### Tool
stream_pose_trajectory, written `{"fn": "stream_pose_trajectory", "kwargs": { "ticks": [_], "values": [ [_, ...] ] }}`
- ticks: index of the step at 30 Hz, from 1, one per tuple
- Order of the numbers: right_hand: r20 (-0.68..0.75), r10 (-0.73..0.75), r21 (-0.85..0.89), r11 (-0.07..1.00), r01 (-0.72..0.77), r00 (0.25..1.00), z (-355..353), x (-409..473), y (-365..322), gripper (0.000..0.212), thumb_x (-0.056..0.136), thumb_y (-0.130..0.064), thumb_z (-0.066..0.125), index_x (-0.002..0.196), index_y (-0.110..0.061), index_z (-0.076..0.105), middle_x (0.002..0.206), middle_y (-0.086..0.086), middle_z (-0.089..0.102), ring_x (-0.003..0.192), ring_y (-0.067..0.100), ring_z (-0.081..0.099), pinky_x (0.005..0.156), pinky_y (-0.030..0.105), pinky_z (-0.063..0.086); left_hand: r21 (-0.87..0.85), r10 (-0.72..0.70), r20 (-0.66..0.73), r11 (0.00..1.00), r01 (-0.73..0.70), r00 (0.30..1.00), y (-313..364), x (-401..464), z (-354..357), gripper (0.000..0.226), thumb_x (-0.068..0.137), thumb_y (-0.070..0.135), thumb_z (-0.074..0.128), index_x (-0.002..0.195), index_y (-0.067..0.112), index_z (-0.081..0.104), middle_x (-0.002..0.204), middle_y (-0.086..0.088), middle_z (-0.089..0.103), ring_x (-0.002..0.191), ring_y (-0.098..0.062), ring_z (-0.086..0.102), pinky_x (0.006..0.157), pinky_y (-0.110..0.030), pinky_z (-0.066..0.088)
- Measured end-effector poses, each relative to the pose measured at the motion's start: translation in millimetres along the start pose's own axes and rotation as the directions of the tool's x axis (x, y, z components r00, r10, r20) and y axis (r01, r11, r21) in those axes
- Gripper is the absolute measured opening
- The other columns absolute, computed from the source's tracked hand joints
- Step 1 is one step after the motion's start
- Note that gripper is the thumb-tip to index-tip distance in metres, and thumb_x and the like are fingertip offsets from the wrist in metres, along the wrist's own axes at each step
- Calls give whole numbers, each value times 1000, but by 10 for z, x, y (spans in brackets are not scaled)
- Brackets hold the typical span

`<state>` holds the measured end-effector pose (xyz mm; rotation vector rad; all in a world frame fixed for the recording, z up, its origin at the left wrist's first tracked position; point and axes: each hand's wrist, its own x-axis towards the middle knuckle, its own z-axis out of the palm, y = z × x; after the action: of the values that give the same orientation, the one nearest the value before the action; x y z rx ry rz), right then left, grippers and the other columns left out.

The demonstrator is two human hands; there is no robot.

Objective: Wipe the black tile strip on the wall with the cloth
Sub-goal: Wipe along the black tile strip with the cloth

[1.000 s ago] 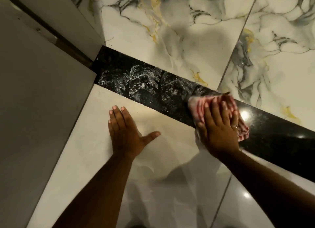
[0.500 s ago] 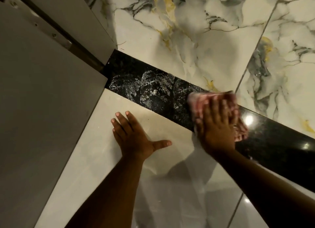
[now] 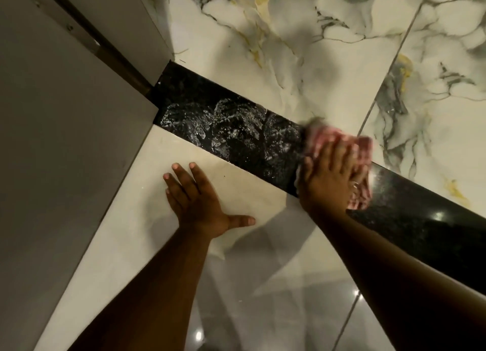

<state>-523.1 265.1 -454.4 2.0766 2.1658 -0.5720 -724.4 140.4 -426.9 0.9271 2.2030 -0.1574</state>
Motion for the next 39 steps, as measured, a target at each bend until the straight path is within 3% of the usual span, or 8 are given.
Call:
{"fn": "stream_pose_trajectory", "kwargs": {
  "ticks": [5,13,18,22,26,30,35,39],
  "values": [
    [210,-565,-201,774,601,798,-152,-207,732,66,101,-58,6,157,-22,5,167,11,7,154,33,-2,122,45,-15,-1,-4,51,1000,4,999,28,-8,-77,178,22,99,59,138,13,-45,148,-22,-47,137,-44,-43,113,-56,-20],
    [-30,285,91,955,-282,958,-61,143,-79,77,95,-64,2,156,-20,-13,167,14,-13,152,37,-12,117,59,-13,-17,9,27,1000,-9,1000,5,-2,-19,179,22,96,64,139,14,-45,150,-23,-45,137,-44,-42,112,-55,-20],
    [128,-591,-111,790,604,797,107,-125,-250,62,101,-56,9,155,-31,-7,165,4,-7,153,34,-4,119,65,-1,12,43,-28,999,-42,999,-73,-50,-1,174,26,100,54,148,8,-29,157,-25,-32,145,-41,-31,118,-56,-10],
    [239,-784,-200,538,819,573,-108,-2,484,62,102,-56,11,155,-26,18,163,8,19,151,38,15,119,63,8,104,27,-105,994,-16,994,-452,-99,-160,171,27,105,38,152,3,-18,161,-25,-22,149,-39,-21,121,-53,-7],
    [58,-294,-151,942,299,954,-160,167,338,70,99,-55,20,159,-22,4,168,11,-1,154,35,-5,119,59,-10,205,68,-122,978,-42,990,-712,-50,-275,171,27,109,30,153,1,-11,163,-25,-12,151,-39,-12,122,-53,0],
    [-77,170,79,983,-163,982,-7,231,-525,70,99,-54,14,159,-19,2,168,15,-2,153,38,-5,116,65,-10,190,87,-131,980,-61,988,-645,-34,-222,174,23,110,26,154,-1,-8,163,-27,-9,151,-42,-10,121,-53,1],
    [121,-651,-131,738,662,750,227,-171,-698,64,101,-50,19,158,-22,11,164,7,-1,153,36,3,119,66,-1,182,117,-145,979,-89,983,-740,-44,-233,172,27,109,25,154,-3,-3,163,-29,-6,151,-44,-7,122,-55,3],
    [169,-833,-249,480,841,526,47,84,-33,62,101,-53,18,155,-22,21,162,9,24,150,31,17,121,52,-2,174,146,-111,977,-125,983,-801,-8,-270,170,26,109,25,153,3,-16,162,-25,-19,149,-41,-19,121,-54,-3]
  ]
}}
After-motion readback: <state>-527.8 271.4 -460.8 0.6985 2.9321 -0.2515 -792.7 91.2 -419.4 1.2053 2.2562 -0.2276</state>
